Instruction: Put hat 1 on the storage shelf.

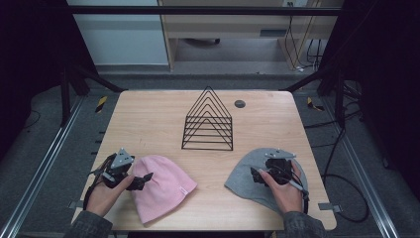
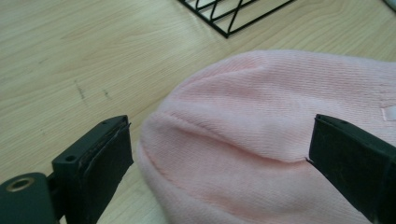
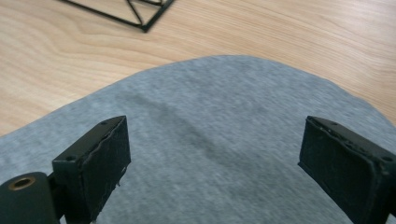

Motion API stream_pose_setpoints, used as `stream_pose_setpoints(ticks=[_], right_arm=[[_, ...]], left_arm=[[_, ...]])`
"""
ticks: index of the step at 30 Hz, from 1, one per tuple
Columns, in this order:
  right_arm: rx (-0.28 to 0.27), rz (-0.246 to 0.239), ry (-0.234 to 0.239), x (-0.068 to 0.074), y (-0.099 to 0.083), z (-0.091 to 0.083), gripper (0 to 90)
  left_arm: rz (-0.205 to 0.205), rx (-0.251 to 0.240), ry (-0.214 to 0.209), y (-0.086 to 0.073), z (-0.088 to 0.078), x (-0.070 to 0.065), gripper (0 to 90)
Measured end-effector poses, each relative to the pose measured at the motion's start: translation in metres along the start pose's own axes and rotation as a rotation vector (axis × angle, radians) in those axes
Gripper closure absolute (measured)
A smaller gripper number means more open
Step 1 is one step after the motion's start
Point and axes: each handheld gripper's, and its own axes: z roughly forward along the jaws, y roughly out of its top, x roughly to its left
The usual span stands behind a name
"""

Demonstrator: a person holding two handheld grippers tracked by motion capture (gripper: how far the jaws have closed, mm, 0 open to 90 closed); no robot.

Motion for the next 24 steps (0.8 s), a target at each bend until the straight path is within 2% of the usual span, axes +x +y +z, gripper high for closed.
stream_pose_setpoints(ticks=[1, 4, 6, 7, 8, 9, 12, 15, 20, 24], right_arm=[[-0.002, -0.008, 0.011, 0.001, 0.001, -0.001, 9.3], [-0.016, -0.029, 0.021, 0.005, 0.002, -0.003, 19.4], [-0.011, -0.038, 0.028, 0.008, 0.002, -0.003, 21.6], [-0.011, -0.038, 0.028, 0.008, 0.002, -0.003, 21.6], [0.014, -0.062, 0.037, 0.009, 0.003, -0.002, 24.4], [0.013, -0.081, 0.035, 0.010, 0.003, -0.001, 25.0], [-0.001, -0.111, 0.036, 0.013, 0.003, -0.002, 28.0], [-0.026, -0.100, 0.048, 0.015, 0.002, -0.003, 31.0], [-0.014, -0.080, 0.044, 0.017, 0.003, -0.003, 29.8], [-0.024, -0.074, 0.030, 0.015, 0.004, -0.004, 34.1]], left_arm=[[-0.010, 0.007, 0.006, -0.001, 0.001, 0.002, 5.1], [-0.028, 0.020, 0.016, -0.003, 0.003, 0.006, 5.6], [-0.057, 0.048, 0.034, -0.005, 0.004, 0.013, 7.0], [-0.057, 0.048, 0.034, -0.005, 0.004, 0.013, 7.6], [-0.080, 0.060, 0.033, -0.006, 0.005, 0.019, 7.9], [-0.080, 0.060, 0.033, -0.006, 0.005, 0.019, 8.9], [-0.140, 0.057, 0.074, -0.010, 0.006, 0.034, 10.5], [-0.170, 0.042, 0.093, -0.012, 0.005, 0.042, 12.5], [-0.196, 0.029, 0.131, -0.013, 0.005, 0.050, 22.5], [-0.188, 0.029, 0.121, -0.010, 0.009, 0.053, 30.3]])
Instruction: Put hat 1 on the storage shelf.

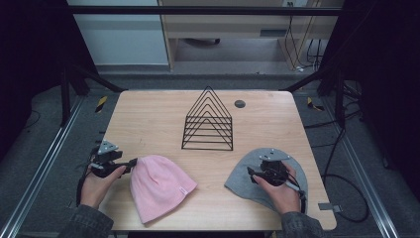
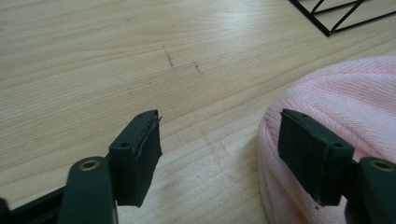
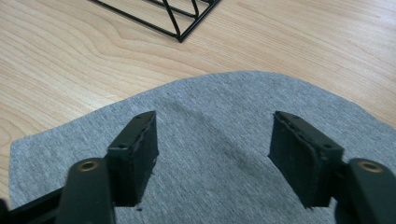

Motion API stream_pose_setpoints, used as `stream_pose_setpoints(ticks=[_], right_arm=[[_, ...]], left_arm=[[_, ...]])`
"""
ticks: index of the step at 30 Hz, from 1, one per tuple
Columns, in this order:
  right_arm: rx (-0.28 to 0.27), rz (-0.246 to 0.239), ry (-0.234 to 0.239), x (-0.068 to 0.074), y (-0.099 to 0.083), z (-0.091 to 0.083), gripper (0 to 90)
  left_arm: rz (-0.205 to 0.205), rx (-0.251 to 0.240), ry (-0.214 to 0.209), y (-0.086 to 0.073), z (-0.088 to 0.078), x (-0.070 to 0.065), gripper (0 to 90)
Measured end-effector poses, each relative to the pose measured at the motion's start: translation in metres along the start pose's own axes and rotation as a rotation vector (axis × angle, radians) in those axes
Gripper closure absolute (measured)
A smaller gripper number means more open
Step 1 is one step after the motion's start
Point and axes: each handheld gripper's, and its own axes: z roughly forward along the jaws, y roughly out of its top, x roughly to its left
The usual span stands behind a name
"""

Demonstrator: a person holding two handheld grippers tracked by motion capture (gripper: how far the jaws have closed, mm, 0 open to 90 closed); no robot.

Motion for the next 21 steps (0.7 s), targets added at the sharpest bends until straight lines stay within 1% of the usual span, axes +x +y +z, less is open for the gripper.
stream_pose_setpoints(ticks=[2, 3, 4, 5, 6, 7, 8, 9, 10, 11, 12, 13, 15, 16, 17, 18, 20, 21], right_arm=[[0.016, -0.012, -0.003, 0.001, -0.001, 0.002, 34.8], [0.027, -0.014, -0.004, 0.001, -0.002, 0.003, 35.4], [0.032, -0.013, -0.003, 0.002, -0.002, 0.004, 35.8], [0.036, -0.020, -0.004, 0.002, -0.002, 0.004, 35.8], [0.042, -0.021, -0.002, 0.002, -0.002, 0.005, 35.8], [0.043, -0.025, -0.005, 0.001, -0.002, 0.005, 35.8], [0.044, -0.026, -0.007, 0.001, -0.002, 0.005, 35.6], [0.042, -0.027, -0.009, 0.001, -0.002, 0.004, 35.4], [0.039, -0.023, -0.004, 0.001, -0.002, 0.004, 35.2], [0.039, -0.028, -0.004, 0.000, -0.002, 0.004, 34.7], [0.044, -0.027, -0.004, 0.000, -0.002, 0.003, 34.0], [0.047, -0.025, -0.006, 0.001, -0.003, 0.003, 33.7], [0.051, -0.026, -0.006, 0.001, -0.004, 0.003, 33.1], [0.051, -0.026, -0.006, 0.001, -0.004, 0.003, 33.1], [0.059, -0.031, -0.005, 0.002, -0.004, 0.004, 32.2], [0.060, -0.037, -0.002, 0.003, -0.004, 0.005, 31.5], [0.056, -0.041, 0.012, 0.006, -0.004, 0.005, 30.4], [0.054, -0.045, 0.014, 0.007, -0.003, 0.005, 30.3]], left_arm=[[0.007, 0.008, -0.017, 0.001, 0.003, -0.002, 33.7], [-0.007, 0.000, -0.053, 0.001, 0.003, -0.003, 34.6], [-0.027, -0.017, -0.098, 0.002, 0.002, -0.004, 35.0], [-0.032, -0.030, -0.122, 0.002, 0.001, -0.006, 36.8], [-0.018, -0.027, -0.126, 0.003, 0.001, -0.009, 37.9], [0.005, -0.011, -0.116, 0.004, 0.002, -0.012, 38.6], [0.026, 0.016, -0.098, 0.003, 0.005, -0.015, 39.5], [0.032, 0.049, -0.085, 0.002, 0.007, -0.017, 40.5], [0.036, 0.064, -0.068, 0.001, 0.009, -0.017, 41.6], [0.038, 0.072, -0.065, -0.001, 0.010, -0.016, 43.1], [0.027, 0.085, -0.074, -0.002, 0.011, -0.015, 43.5], [0.027, 0.099, -0.085, -0.004, 0.012, -0.014, 43.5], [0.023, 0.121, -0.121, -0.006, 0.014, -0.016, 42.8], [0.023, 0.121, -0.121, -0.006, 0.014, -0.016, 42.1], [0.045, 0.138, -0.154, -0.008, 0.016, -0.020, 43.3], [0.052, 0.138, -0.170, -0.008, 0.016, -0.022, 44.3], [0.063, 0.145, -0.186, -0.009, 0.016, -0.024, 44.9], [0.065, 0.147, -0.194, -0.009, 0.016, -0.025, 48.2]])
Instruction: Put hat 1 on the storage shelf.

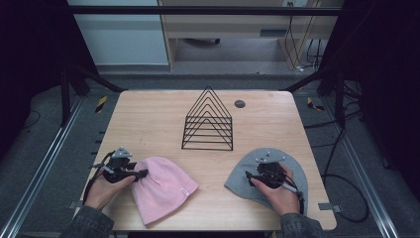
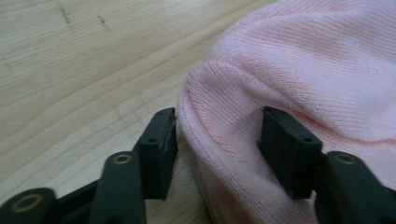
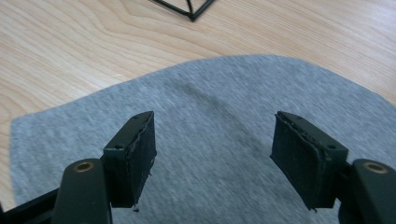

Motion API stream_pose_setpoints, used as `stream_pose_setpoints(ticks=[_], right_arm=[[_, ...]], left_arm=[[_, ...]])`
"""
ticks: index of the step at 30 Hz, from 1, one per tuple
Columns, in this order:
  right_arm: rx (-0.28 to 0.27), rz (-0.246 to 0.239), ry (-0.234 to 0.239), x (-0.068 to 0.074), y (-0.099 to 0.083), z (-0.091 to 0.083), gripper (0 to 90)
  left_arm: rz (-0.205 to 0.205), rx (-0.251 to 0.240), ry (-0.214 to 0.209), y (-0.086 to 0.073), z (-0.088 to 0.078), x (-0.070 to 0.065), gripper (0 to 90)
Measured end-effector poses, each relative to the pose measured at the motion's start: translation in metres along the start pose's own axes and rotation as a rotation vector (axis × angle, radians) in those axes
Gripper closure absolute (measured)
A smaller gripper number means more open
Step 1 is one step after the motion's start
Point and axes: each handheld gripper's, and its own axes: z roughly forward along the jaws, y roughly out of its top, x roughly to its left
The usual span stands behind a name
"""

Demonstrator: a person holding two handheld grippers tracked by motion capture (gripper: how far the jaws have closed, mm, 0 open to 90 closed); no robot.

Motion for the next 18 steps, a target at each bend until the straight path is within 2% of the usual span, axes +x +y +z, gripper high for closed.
stream_pose_setpoints(ticks=[4, 6, 8, 11, 15, 18], right_arm=[[-0.008, -0.015, -0.007, 0.003, 0.002, 0.000, 30.3], [-0.024, -0.005, -0.008, 0.003, 0.002, -0.002, 29.9], [-0.039, 0.019, 0.013, 0.002, 0.002, -0.004, 28.1], [-0.061, 0.017, 0.015, 0.002, 0.003, -0.006, 27.5], [-0.061, 0.005, 0.009, 0.004, 0.004, -0.007, 26.7], [-0.074, 0.002, 0.004, 0.004, 0.004, -0.009, 26.4]], left_arm=[[-0.006, 0.012, -0.016, -0.001, 0.001, 0.000, 58.9], [0.002, 0.019, -0.025, -0.001, 0.000, 0.000, 67.6], [0.012, 0.018, -0.014, 0.000, -0.002, -0.001, 74.6], [0.023, 0.018, 0.000, 0.001, -0.004, -0.003, 76.8], [0.031, -0.015, 0.027, 0.003, -0.009, -0.005, 78.4], [0.050, -0.075, 0.084, 0.005, -0.022, -0.009, 79.0]])
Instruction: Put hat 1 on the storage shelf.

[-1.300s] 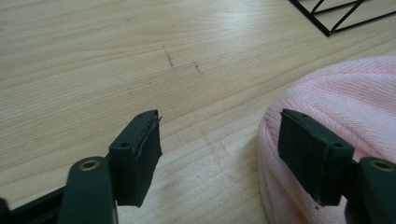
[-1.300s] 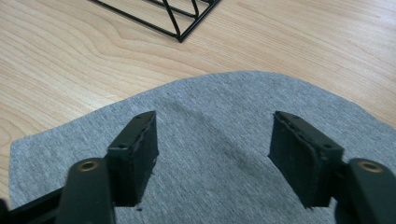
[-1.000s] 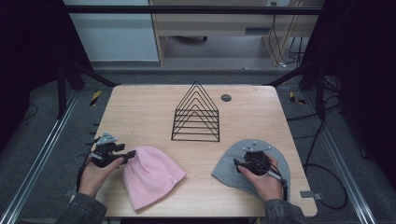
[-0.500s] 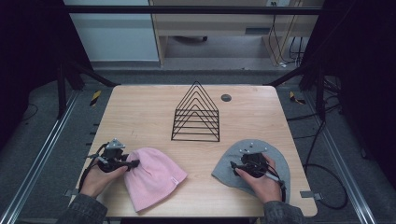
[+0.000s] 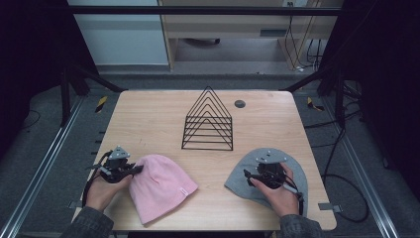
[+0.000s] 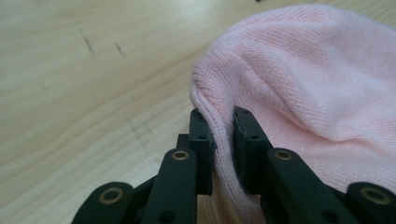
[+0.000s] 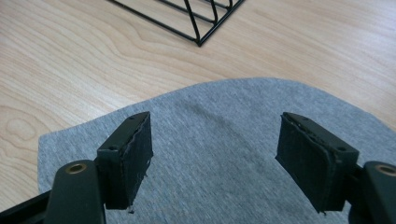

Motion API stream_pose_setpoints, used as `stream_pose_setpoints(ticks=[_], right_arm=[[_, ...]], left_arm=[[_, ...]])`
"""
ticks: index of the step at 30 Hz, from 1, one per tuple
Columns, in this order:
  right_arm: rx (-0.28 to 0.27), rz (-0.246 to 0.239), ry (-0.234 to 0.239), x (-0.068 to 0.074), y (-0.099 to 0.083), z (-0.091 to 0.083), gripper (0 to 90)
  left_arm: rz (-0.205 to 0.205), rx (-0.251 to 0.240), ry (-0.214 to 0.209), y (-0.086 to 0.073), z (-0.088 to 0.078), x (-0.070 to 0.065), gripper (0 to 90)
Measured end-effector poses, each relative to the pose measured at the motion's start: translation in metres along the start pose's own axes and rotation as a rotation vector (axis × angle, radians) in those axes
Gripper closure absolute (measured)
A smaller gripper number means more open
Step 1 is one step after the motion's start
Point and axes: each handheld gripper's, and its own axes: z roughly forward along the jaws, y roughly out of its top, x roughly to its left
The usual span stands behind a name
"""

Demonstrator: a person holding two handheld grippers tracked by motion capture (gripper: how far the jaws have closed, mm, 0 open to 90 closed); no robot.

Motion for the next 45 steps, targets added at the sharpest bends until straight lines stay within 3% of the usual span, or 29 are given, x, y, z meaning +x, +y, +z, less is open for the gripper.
stream_pose_setpoints(ticks=[2, 3, 6, 8, 10, 13, 14, 15, 17, 20, 23, 30, 34, 40, 45], right_arm=[[-0.013, 0.000, -0.004, 0.000, 0.001, -0.002, 25.6], [-0.025, 0.002, -0.002, 0.001, 0.003, -0.004, 25.3], [-0.064, 0.018, 0.017, -0.001, 0.009, -0.007, 24.4], [-0.087, -0.003, 0.004, 0.001, 0.018, -0.010, 25.1], [-0.119, -0.010, 0.027, 0.006, 0.031, -0.014, 26.6], [-0.164, -0.044, 0.053, 0.021, 0.056, -0.021, 29.3], [-0.180, -0.065, 0.069, 0.027, 0.064, -0.023, 29.9], [-0.180, -0.065, 0.069, 0.027, 0.064, -0.023, 29.9], [-0.221, -0.105, 0.110, 0.043, 0.086, -0.028, 30.4], [-0.255, -0.100, 0.227, 0.056, 0.100, -0.031, 29.3], [-0.249, -0.137, 0.256, 0.068, 0.110, -0.033, 27.0], [-0.196, -0.186, 0.225, 0.077, 0.114, -0.048, 27.8], [-0.203, -0.181, 0.237, 0.079, 0.112, -0.057, 31.6], [-0.187, -0.176, 0.261, 0.082, 0.110, -0.046, 38.0], [-0.157, -0.180, 0.284, 0.086, 0.115, -0.032, 42.5]], left_arm=[[0.017, -0.009, 0.024, 0.001, -0.004, -0.002, 79.4], [0.024, -0.050, 0.050, 0.006, -0.013, -0.006, 79.6], [0.043, -0.098, 0.060, 0.016, -0.022, -0.011, 80.1], [0.054, -0.129, 0.057, 0.025, -0.027, -0.013, 80.3], [0.073, -0.135, 0.058, 0.031, -0.031, -0.014, 80.5], [0.144, -0.180, 0.051, 0.059, -0.044, -0.020, 80.7], [0.144, -0.180, 0.051, 0.059, -0.044, -0.020, 80.7], [0.171, -0.187, 0.053, 0.066, -0.047, -0.023, 80.7], [0.209, -0.216, 0.011, 0.082, -0.056, -0.029, 80.9], [0.251, -0.219, -0.022, 0.095, -0.065, -0.034, 81.1], [0.282, -0.217, -0.023, 0.108, -0.073, -0.038, 81.2], [0.290, -0.277, -0.067, 0.140, -0.097, -0.047, 81.1], [0.302, -0.300, -0.079, 0.159, -0.111, -0.050, 81.1], [0.358, -0.313, -0.091, 0.180, -0.121, -0.063, 80.9], [0.356, -0.304, -0.114, 0.189, -0.123, -0.067, 80.9]])
